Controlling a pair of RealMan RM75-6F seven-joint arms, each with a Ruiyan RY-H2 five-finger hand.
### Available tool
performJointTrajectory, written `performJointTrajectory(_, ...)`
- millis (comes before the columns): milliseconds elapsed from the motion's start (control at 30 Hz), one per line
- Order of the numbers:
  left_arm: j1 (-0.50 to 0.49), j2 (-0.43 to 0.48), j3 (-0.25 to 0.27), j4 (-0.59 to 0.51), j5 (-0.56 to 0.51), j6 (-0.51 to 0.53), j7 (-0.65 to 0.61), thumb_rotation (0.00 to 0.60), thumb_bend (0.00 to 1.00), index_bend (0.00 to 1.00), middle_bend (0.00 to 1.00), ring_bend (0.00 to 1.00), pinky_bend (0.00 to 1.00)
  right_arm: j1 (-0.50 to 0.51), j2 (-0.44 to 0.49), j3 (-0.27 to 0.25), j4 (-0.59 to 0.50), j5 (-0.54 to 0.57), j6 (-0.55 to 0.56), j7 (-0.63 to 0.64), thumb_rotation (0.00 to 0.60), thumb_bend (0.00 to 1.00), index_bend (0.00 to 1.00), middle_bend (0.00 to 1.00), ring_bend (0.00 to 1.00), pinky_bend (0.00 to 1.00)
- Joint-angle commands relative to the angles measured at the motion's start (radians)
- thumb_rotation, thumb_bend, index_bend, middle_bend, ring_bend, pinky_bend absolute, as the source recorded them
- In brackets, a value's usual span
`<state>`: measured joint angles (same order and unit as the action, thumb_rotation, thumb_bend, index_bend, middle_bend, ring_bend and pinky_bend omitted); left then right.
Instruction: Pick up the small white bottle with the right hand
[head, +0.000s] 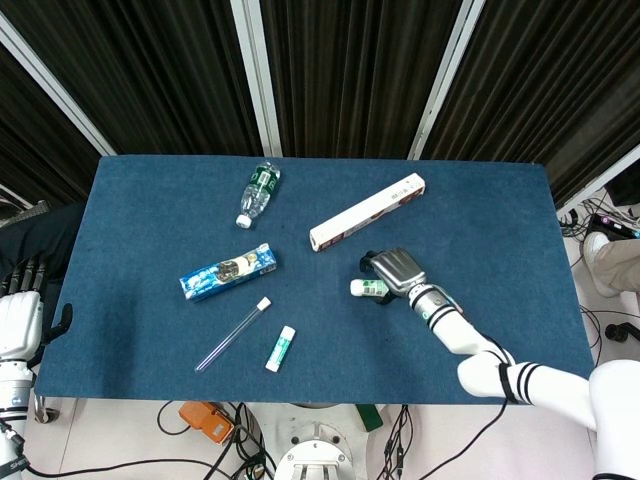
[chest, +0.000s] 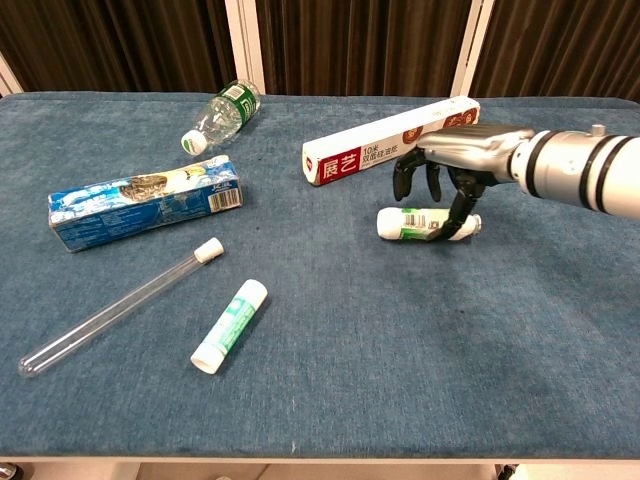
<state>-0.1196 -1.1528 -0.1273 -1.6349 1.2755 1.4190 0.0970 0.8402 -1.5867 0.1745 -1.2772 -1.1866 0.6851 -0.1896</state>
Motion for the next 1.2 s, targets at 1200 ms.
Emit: performJointTrajectory(1200,0.0,0.01,-0.003,-0.021,-0.029,-0.016,-0.001,0.6,0.41,0.0,0.0,0.0,0.13,0.06,-0.057,-0.013,0.017,0.172,-0.003,-0.122,0.6,0.4,0.66,0.55,0.68,0.88)
